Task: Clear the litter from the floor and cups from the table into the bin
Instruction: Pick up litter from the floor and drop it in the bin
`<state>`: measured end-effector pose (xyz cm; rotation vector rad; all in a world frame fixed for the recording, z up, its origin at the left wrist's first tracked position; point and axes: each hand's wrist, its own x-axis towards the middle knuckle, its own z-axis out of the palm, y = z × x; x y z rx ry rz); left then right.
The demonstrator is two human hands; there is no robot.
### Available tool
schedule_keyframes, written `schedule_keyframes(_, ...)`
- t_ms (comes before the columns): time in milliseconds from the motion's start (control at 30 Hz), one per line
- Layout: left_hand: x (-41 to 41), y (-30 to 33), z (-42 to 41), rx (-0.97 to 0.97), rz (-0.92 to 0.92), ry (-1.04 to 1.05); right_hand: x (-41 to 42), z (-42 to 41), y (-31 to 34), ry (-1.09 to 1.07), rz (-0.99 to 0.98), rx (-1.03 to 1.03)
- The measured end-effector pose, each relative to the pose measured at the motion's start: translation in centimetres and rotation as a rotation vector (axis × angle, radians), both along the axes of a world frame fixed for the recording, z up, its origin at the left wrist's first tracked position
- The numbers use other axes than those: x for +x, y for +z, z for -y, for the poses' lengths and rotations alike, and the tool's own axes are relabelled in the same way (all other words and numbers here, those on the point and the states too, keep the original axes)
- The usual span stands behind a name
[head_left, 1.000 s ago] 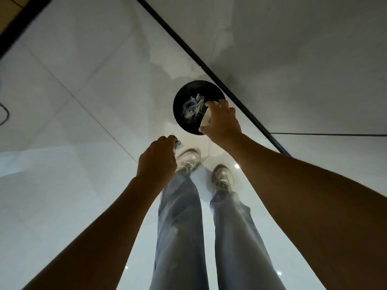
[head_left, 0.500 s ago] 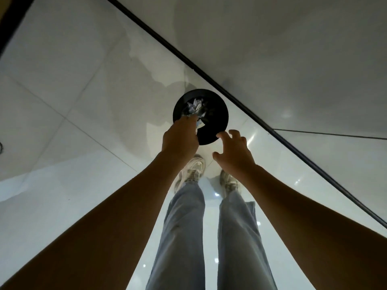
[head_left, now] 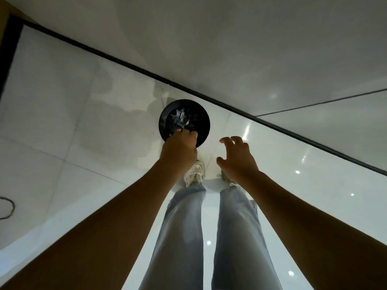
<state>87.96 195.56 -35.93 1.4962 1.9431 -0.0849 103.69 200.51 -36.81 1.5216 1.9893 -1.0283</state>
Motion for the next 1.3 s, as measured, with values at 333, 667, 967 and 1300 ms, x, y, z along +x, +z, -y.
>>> schedule_keyframes(333, 9.3, 4.6, -1.3, 0.016, -0.113, -0.538, 8.1, 4.7, 4.3, -0.224, 0.066, 0.097)
schedule_keyframes(667, 22.7, 4.7, 2.2, -0.07, -0.168, -0.94, 20.5, 13.6, 4.8, -0.616, 0.074, 0.076)
schedule_keyframes(967, 37.2, 5.3, 11.3, -0.015, -0.169, -1.196, 34.2, 26.4, 5.8, -0.973, 0.079, 0.034)
schedule_keyframes(1300, 55.0, 6.2, 21.0, -0.042, -0.142, -1.407, 47.7, 39.8, 6.2, -1.314, 0.08, 0.014)
